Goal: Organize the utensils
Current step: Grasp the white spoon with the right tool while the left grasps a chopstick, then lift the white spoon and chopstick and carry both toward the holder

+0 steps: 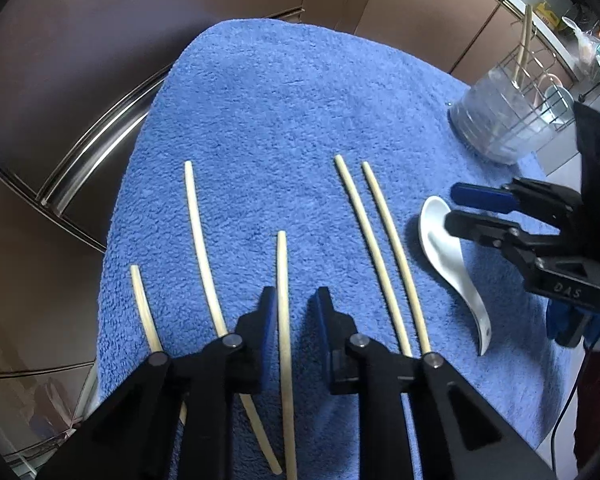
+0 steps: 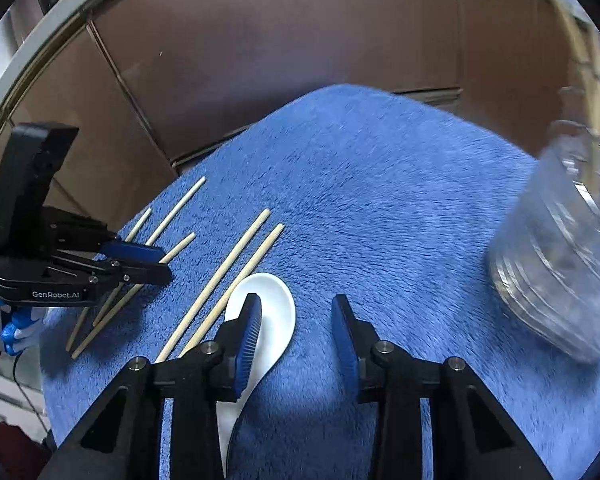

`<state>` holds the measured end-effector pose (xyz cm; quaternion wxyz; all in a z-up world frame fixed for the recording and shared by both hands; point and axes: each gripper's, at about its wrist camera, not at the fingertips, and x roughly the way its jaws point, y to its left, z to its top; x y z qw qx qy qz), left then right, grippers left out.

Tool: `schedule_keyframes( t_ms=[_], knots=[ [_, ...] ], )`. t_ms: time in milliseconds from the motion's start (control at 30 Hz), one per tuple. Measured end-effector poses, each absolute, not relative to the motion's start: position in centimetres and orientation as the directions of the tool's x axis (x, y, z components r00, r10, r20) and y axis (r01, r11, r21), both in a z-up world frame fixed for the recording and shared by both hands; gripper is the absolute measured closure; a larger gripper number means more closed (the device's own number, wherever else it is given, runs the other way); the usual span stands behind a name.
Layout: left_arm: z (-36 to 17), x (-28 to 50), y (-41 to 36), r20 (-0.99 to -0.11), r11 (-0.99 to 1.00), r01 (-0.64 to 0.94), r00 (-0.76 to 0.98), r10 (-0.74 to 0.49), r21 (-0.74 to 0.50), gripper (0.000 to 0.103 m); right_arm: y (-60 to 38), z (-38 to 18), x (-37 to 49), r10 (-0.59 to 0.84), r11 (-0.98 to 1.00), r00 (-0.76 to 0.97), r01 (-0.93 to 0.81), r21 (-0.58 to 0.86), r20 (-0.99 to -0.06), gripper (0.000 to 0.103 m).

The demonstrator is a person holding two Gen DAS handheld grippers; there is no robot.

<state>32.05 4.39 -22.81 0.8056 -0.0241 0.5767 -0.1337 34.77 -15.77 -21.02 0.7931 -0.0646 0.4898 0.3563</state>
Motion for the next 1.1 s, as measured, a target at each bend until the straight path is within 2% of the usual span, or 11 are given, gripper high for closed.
schedule_keyframes(
  t_ms=[167,200,267,433,733,1100],
  knots=[
    [-22.9,32.3,3.9,-0.931,0.964,0.199,0.285,-0.229,-0.176,0.089,-14.1,-21.9,36.1,0.485,0.698,0.193,-0.674,0.244,-0.853,0.073],
    [-22.9,32.3,3.8,-0.932,0.965,0.201,0.285,-0.224,-0.170,0.090,-13.8,-21.9,36.3,0.480,0.690,0.185,-0.683,0.239,-0.857,0.075],
    [-23.0,32.3,3.7,-0.933,0.966,0.197,0.286,-0.218,-0.166,0.091,-13.4,-21.8,36.4,0.471,0.674,0.170,-0.703,0.228,-0.866,0.089],
    [-23.2,32.2,3.5,-0.933,0.973,0.171,0.298,-0.204,-0.158,0.098,-12.4,-21.2,35.6,0.435,0.640,0.178,-0.751,0.163,-0.883,0.096],
    [-22.0,30.7,3.3,-0.899,0.977,0.132,0.386,-0.207,-0.168,0.098,-14.7,-19.3,31.8,0.421,0.676,0.267,-0.730,0.104,-0.867,0.098],
    [-15.6,24.5,1.5,-0.787,0.972,0.172,0.571,-0.231,-0.160,0.098,-17.9,-15.3,23.6,0.416,0.755,0.426,-0.654,0.044,-0.804,0.098]
  ],
)
